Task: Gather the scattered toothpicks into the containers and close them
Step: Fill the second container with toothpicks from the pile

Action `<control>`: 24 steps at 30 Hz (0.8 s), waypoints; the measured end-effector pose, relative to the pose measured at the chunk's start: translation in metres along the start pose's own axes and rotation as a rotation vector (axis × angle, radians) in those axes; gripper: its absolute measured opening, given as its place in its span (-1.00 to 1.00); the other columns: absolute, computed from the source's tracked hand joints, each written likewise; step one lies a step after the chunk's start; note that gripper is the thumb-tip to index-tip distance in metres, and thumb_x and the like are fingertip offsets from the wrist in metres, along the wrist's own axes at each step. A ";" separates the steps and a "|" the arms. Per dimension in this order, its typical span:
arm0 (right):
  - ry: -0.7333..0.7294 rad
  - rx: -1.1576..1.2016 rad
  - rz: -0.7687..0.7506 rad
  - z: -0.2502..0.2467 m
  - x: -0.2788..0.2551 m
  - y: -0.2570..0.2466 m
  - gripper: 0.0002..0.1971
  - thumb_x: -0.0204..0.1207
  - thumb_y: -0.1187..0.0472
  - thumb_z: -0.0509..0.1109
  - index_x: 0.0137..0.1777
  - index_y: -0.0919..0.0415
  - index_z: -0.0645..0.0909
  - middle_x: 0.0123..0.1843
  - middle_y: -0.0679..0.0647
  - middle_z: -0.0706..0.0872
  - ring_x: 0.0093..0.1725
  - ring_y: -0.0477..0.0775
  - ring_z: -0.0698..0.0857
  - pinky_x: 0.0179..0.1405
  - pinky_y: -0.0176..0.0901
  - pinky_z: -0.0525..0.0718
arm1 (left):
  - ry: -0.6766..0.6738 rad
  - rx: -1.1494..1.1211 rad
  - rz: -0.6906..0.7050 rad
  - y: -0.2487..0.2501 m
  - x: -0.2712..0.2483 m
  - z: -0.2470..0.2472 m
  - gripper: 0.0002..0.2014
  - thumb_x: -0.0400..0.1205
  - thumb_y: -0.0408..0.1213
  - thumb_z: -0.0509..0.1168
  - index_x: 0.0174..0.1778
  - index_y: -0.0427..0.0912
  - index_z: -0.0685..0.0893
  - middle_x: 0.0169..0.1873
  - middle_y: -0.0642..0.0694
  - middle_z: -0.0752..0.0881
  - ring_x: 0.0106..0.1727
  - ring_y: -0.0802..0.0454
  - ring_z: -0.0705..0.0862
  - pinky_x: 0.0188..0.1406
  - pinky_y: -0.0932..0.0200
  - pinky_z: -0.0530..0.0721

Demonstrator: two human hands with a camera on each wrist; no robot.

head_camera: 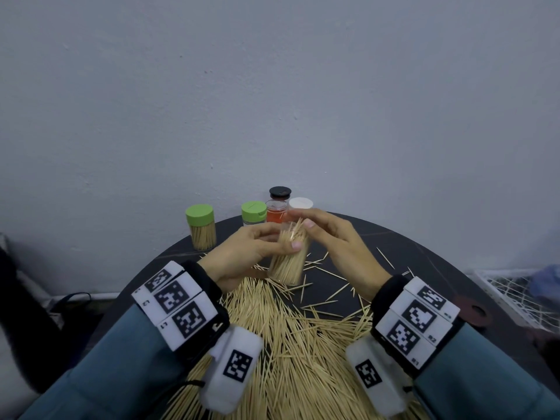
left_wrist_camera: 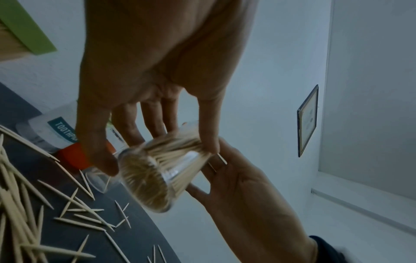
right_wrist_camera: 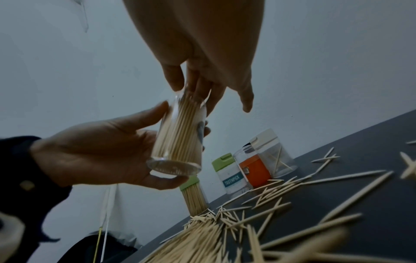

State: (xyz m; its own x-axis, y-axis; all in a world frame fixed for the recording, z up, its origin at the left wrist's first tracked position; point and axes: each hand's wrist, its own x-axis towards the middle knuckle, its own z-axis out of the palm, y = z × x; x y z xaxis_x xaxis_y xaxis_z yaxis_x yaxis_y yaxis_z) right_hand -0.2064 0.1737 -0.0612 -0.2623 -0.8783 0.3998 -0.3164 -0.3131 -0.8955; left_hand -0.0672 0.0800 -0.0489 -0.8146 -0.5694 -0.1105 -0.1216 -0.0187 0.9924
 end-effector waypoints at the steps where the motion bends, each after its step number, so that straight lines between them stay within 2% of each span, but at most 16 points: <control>1: 0.007 0.002 -0.008 0.000 0.000 -0.001 -0.73 0.66 0.33 0.16 0.25 0.24 0.61 0.21 0.01 0.70 0.22 -0.20 0.64 0.14 -0.47 0.54 | 0.012 -0.006 0.009 0.000 0.000 0.000 -0.61 0.51 -0.32 0.43 0.27 -0.13 0.65 0.07 -0.06 0.77 0.01 0.08 0.71 -0.20 0.16 0.69; 3: 0.029 -0.033 -0.028 -0.002 0.001 -0.001 -0.76 0.65 0.32 0.20 0.20 0.20 0.65 0.18 0.00 0.73 0.21 -0.17 0.66 0.21 -0.34 0.57 | 0.040 -0.017 0.030 0.001 0.001 0.000 -0.65 0.51 -0.35 0.43 0.23 -0.10 0.66 0.05 -0.05 0.77 -0.01 0.10 0.71 -0.30 0.20 0.66; 6: 0.082 -0.161 -0.039 -0.006 0.002 -0.003 -0.83 0.60 0.29 0.31 0.06 0.11 0.71 0.07 -0.04 0.77 0.14 -0.16 0.69 0.24 -0.24 0.59 | 0.075 -0.020 0.059 0.001 0.001 -0.001 -0.64 0.47 -0.36 0.45 0.18 -0.08 0.68 0.09 -0.09 0.77 0.03 0.05 0.71 -0.31 0.18 0.66; 9: 0.131 -0.264 -0.057 -0.009 0.002 -0.006 -0.87 0.51 0.27 0.42 -0.12 0.00 0.73 -0.09 -0.05 0.80 -0.03 -0.18 0.72 0.04 -0.34 0.62 | 0.077 0.050 0.093 -0.002 0.002 -0.002 -0.58 0.44 -0.37 0.48 0.23 -0.09 0.67 0.16 -0.14 0.73 0.14 0.00 0.69 -0.28 0.24 0.65; 11: 0.147 -0.316 -0.053 -0.011 0.002 -0.007 -0.88 0.44 0.28 0.48 -0.18 0.02 0.74 -0.19 -0.05 0.80 -0.16 -0.22 0.71 -0.09 -0.40 0.62 | 0.050 0.123 0.126 -0.004 0.002 -0.001 -0.55 0.42 -0.40 0.51 0.24 -0.11 0.67 0.16 -0.17 0.73 0.11 0.04 0.69 -0.26 0.33 0.62; 13: 0.139 -0.328 -0.032 -0.011 0.002 -0.007 -0.91 0.39 0.30 0.53 -0.20 0.09 0.76 -0.24 0.00 0.80 -0.25 -0.21 0.70 -0.20 -0.43 0.62 | 0.021 0.201 0.145 -0.006 0.002 0.001 -0.54 0.40 -0.39 0.53 0.22 -0.09 0.68 0.12 -0.17 0.75 0.07 0.04 0.69 -0.19 0.30 0.62; 15: 0.112 -0.328 -0.004 -0.011 0.002 -0.007 -0.93 0.34 0.30 0.57 -0.21 0.14 0.77 -0.26 0.05 0.80 -0.29 -0.19 0.72 -0.25 -0.46 0.62 | 0.017 0.264 0.153 -0.008 0.003 0.001 -0.53 0.37 -0.35 0.57 0.21 -0.05 0.69 0.08 -0.14 0.77 0.07 -0.02 0.69 -0.03 0.14 0.68; 19: 0.068 -0.347 0.025 -0.011 0.002 -0.009 -0.92 0.32 0.28 0.58 -0.18 0.18 0.79 -0.26 0.06 0.81 -0.30 -0.21 0.73 -0.25 -0.48 0.62 | 0.063 0.302 0.179 -0.010 0.006 -0.001 -0.51 0.34 -0.33 0.60 0.20 -0.05 0.71 0.08 -0.11 0.78 0.21 -0.17 0.67 0.28 -0.04 0.60; 24: 0.064 -0.389 0.018 -0.012 0.002 -0.016 -0.89 0.34 0.30 0.57 -0.14 0.15 0.77 -0.24 -0.04 0.80 -0.28 -0.26 0.72 -0.18 -0.46 0.65 | 0.092 0.337 0.194 -0.008 0.006 -0.005 -0.49 0.32 -0.30 0.60 0.21 0.00 0.70 0.08 -0.05 0.76 0.19 -0.12 0.67 0.22 0.03 0.62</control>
State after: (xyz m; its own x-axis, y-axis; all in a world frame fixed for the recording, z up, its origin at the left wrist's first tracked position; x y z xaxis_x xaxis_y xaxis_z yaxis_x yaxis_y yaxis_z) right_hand -0.2132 0.1811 -0.0436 -0.3233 -0.8540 0.4075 -0.6300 -0.1271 -0.7661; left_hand -0.0679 0.0727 -0.0571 -0.7884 -0.6073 0.0977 -0.1619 0.3581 0.9195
